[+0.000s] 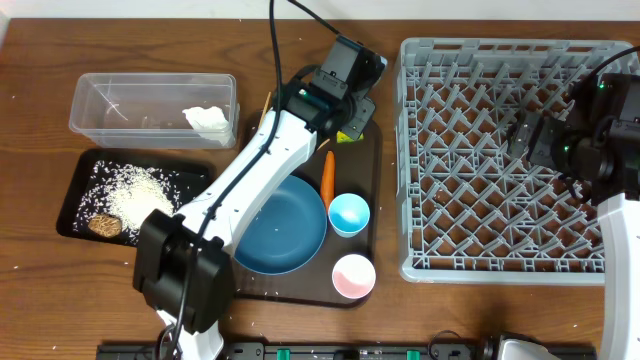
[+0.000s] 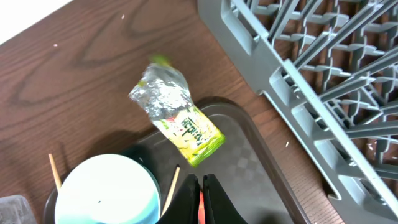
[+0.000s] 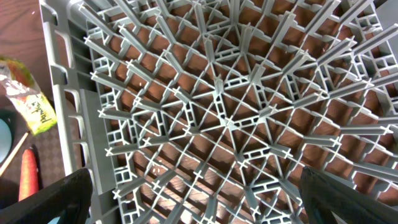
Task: Sort waste into correct bins and load items into the dishwasher rack
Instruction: 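Move the left gripper to the snack wrapper and grasp it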
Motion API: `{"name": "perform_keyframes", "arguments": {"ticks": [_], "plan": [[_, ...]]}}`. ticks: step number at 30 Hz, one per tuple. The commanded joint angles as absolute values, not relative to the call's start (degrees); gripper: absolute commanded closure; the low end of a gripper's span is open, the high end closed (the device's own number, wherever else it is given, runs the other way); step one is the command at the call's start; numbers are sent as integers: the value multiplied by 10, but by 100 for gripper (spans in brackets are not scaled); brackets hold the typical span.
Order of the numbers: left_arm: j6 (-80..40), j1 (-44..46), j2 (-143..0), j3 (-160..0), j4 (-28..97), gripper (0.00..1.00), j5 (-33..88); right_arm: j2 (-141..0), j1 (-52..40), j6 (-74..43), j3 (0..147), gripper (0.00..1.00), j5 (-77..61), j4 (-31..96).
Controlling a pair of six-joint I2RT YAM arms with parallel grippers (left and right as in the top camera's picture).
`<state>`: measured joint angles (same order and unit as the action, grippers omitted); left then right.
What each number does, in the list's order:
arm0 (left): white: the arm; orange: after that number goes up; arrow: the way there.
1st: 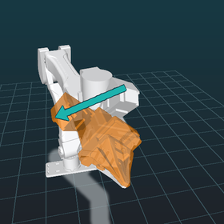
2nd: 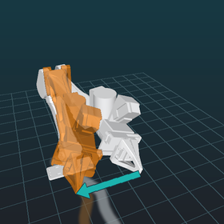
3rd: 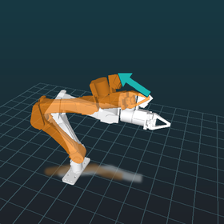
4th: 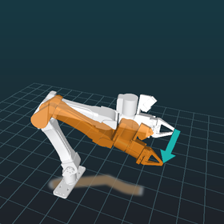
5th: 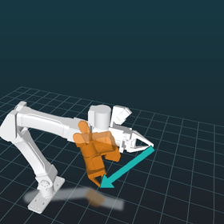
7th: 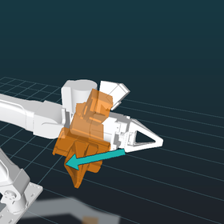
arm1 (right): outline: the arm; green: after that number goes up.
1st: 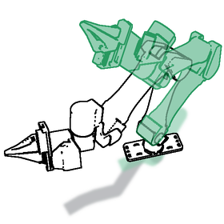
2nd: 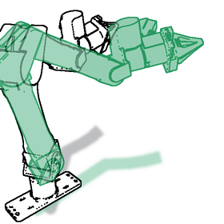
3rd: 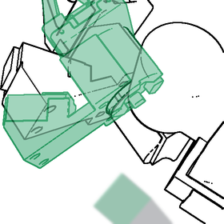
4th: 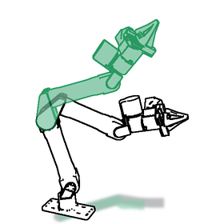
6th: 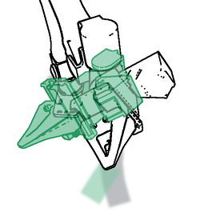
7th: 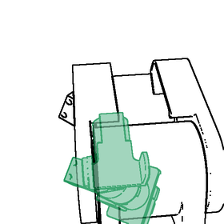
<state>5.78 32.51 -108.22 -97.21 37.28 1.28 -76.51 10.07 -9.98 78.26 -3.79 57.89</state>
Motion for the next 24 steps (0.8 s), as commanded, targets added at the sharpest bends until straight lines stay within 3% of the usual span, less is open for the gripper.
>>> {"name": "perform_keyframes", "arguments": {"ticks": [1, 11, 12, 14, 16, 24], "plan": [[52, 324, -1076, -975, 376, 94, 10, -762, 104, -91, 788, 1, -32, 579], [53, 324, -1076, -974, 378, 92, 3, -762, 104, -91, 788, 1, -32, 578], [53, 323, -1079, -974, 378, 88, 2, -762, 104, -91, 788, 1, -32, 578], [53, 320, -1086, -974, 378, 68, 1, -762, 104, -91, 788, 1, -32, 579], [52, 314, -1095, -974, 378, 60, 2, -762, 104, -91, 788, 1, -32, 579], [52, 290, -1150, -974, 365, 50, 13, -762, 104, -91, 788, 1, -32, 579]]}}
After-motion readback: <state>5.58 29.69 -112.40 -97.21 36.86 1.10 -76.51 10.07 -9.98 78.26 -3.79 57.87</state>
